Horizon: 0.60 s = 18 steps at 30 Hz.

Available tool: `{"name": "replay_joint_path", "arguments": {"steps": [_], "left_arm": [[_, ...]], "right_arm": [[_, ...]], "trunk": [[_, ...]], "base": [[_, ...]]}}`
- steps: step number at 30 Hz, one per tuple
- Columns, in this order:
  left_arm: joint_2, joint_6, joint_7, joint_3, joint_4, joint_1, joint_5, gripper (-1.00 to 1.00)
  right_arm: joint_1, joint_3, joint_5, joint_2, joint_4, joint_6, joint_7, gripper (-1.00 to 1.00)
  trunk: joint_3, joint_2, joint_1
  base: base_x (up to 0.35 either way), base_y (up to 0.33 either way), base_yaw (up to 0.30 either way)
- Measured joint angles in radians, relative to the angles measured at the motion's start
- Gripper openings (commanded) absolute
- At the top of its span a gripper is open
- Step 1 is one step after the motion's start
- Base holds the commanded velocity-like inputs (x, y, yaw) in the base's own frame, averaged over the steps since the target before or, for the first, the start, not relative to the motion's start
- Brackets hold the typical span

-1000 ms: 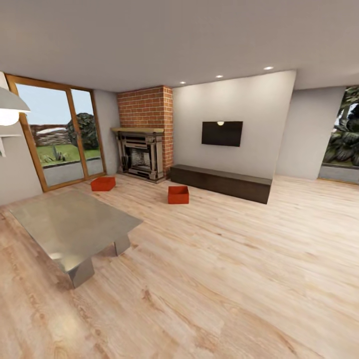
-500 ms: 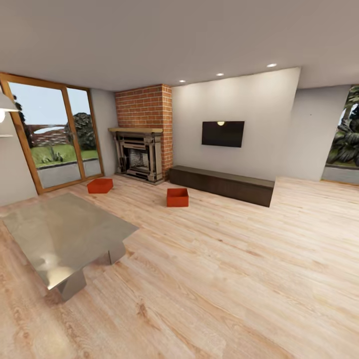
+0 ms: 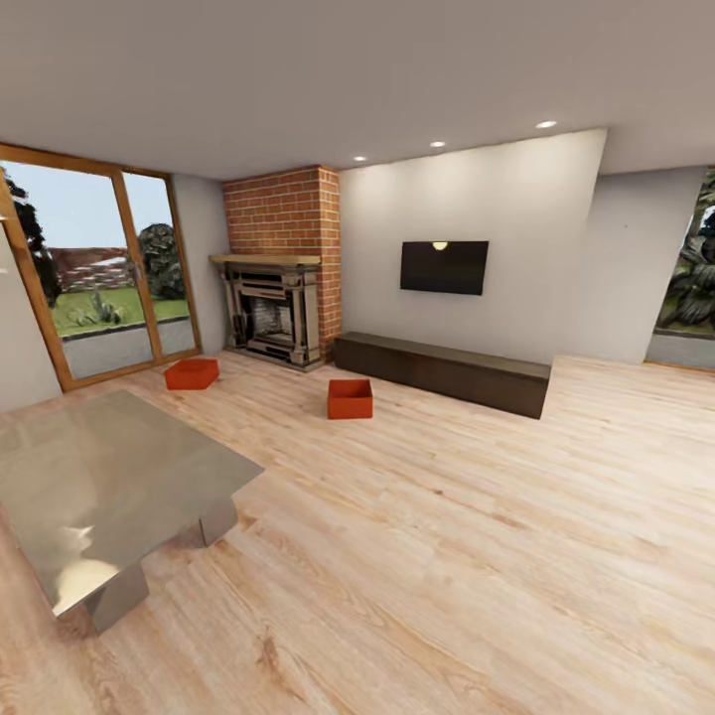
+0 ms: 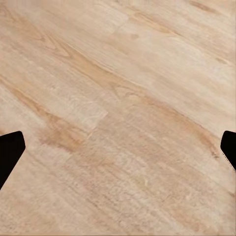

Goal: Move the two storage containers from the living room to the garage. In the garage, place one container on the floor and stack the other container on top of it (either order is fine).

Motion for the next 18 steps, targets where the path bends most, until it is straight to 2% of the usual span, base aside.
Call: {"name": "replay_joint_path", "arguments": {"steps": [18], "left_arm": [[0.0,0.0,0.0,0.0,0.0,0.0,0.0,1.0]], "right_arm": [[0.0,-0.001,-0.001,0.0,0.0,0.0,0.0,1.0]], "trunk": [[0.0,0.0,0.0]], "base": [[0.325,-0.084,0.0]]}}
